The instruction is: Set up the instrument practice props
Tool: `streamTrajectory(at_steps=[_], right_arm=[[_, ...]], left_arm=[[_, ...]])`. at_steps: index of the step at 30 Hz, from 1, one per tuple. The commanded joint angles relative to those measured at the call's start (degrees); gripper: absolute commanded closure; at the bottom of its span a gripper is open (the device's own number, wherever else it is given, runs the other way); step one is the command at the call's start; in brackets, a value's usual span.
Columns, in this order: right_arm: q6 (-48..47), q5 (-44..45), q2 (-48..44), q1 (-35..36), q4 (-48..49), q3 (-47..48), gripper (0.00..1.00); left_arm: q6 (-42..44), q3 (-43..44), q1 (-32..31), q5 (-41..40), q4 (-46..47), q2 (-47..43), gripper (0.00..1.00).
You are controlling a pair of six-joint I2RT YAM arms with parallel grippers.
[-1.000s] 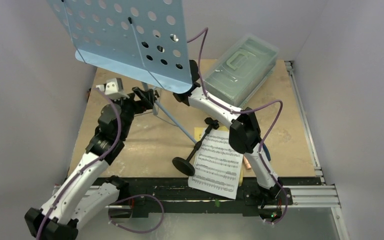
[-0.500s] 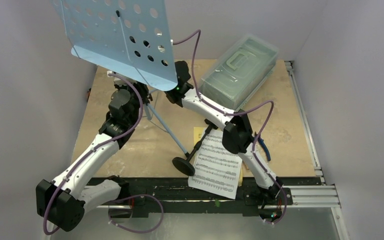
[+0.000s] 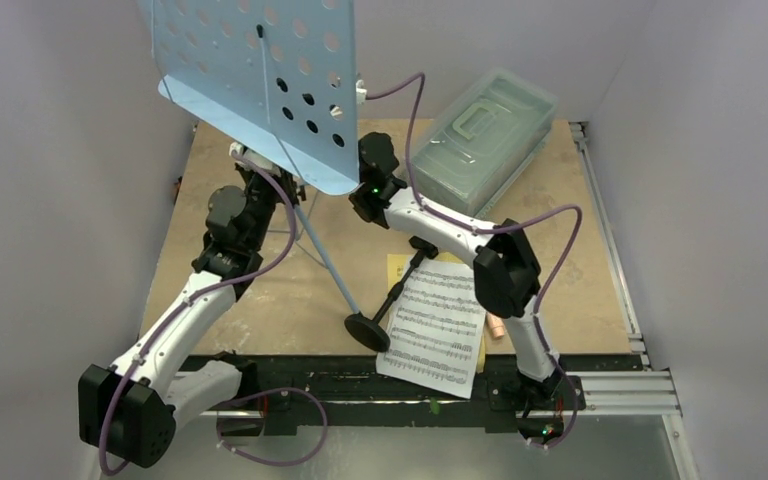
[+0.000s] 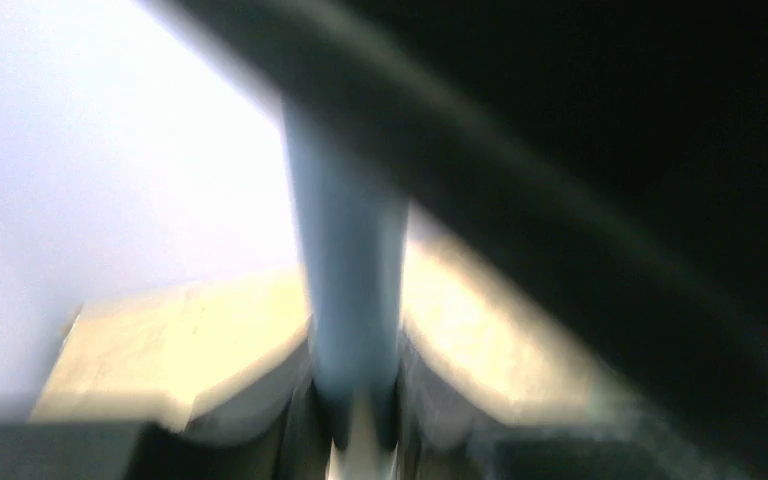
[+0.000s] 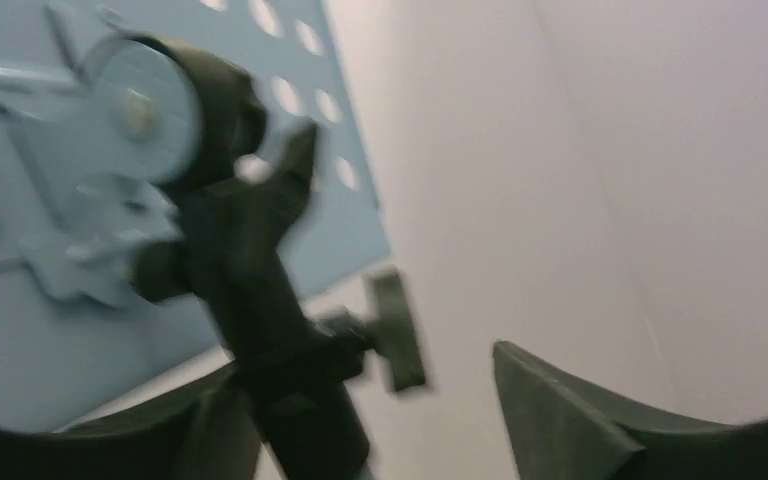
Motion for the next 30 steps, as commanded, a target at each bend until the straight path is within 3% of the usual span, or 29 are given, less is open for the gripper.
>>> streamTrajectory(at_steps=[1,4,10,15,19,21,23,27,30], right_arm=[[3.08,0.32,-12.94,2.06,3.7,-11.58,0.03],[2.45,0.21,-19.41,1.87,-0.2,-22.26,0.01],[-2.32,-2.21,-30.24,-0.88,-11.86,-34.78,0.01],[-20.66,-2.46,-32.28,-3.71,-24.08,-36.97,0.01],[-37.72,-3.23,-32.17,-4.11,-21.87,-41.02,0.01],[-42.54,-4.29,-30.35,-4.11,-25.18,-39.57,0.01],[-40.98,-3.47,-29.64,-4.11,-25.29,-39.7,0.01],[-25.62,-6.59,-30.64,-3.91,-10.25,-50.17,0.02],[-10.25,-12.68,-26.14,-2.96,-5.09,-49.87,0.17]], left_arm=[[7.14,-2.01,3.43,-0.75,3.61,-2.01,1.0],[6.75,-2.17,3.66,-0.42,3.08,-2.46,1.0],[2.74,-0.26,7.78,4.21,1.54,-1.89,1.0],[4.77,-0.63,8.63,10.94,2.84,-2.95,1.0],[5.34,0.1,9.58,16.61,3.25,-2.45,1.0],[4.92,1.13,9.81,16.92,3.44,-1.74,1.0],[4.9,2.7,10.13,17.26,2.79,-0.83,1.0],[5.63,5.88,10.15,18.31,1.99,1.0,1.0],[6.03,8.0,10.15,20.92,2.09,2.55,1.0]])
